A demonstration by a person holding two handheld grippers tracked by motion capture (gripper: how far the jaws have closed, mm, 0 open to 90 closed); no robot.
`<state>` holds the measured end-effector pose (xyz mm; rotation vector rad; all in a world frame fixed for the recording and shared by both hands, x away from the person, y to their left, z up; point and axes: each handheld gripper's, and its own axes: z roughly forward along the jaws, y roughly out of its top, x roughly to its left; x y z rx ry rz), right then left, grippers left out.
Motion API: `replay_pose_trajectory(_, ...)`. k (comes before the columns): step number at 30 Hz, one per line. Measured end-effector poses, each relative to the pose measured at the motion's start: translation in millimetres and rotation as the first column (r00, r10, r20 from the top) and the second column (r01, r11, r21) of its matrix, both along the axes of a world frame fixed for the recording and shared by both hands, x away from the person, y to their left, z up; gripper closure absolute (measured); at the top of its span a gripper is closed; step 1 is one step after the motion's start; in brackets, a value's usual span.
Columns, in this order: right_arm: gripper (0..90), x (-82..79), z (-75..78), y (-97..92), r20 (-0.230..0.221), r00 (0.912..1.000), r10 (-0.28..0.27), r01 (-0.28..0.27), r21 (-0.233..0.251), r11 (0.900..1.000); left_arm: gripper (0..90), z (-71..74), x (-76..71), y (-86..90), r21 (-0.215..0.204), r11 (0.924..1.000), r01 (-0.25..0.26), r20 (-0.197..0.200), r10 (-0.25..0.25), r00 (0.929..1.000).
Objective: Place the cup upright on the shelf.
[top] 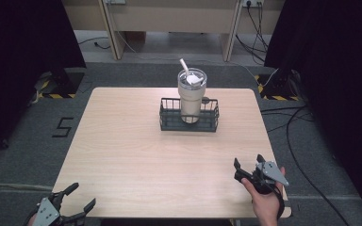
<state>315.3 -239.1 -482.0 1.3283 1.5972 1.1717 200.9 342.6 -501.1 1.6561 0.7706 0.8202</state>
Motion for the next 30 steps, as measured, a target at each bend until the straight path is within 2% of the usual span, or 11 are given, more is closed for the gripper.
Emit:
replay_pose_trajectory(14, 14.5, -10.0, -14.6, -16.2, -0.024, 0.9986, -0.047, 0.047, 0.011, 0.9988, 20.9, 0.2, -0.1, -0.1, -0.001, 1.0, 0.003, 0.002, -0.003, 1.0)
replay_pose_trajectory(30, 14.7, -11.2, -19.0, -18.1, -0.018, 0.9982, -0.058, 0.058, 0.013, 0.9982, 21.0, 0.8, 0.4, -0.4, -0.004, 1.0, 0.005, 0.004, -0.005, 1.0)
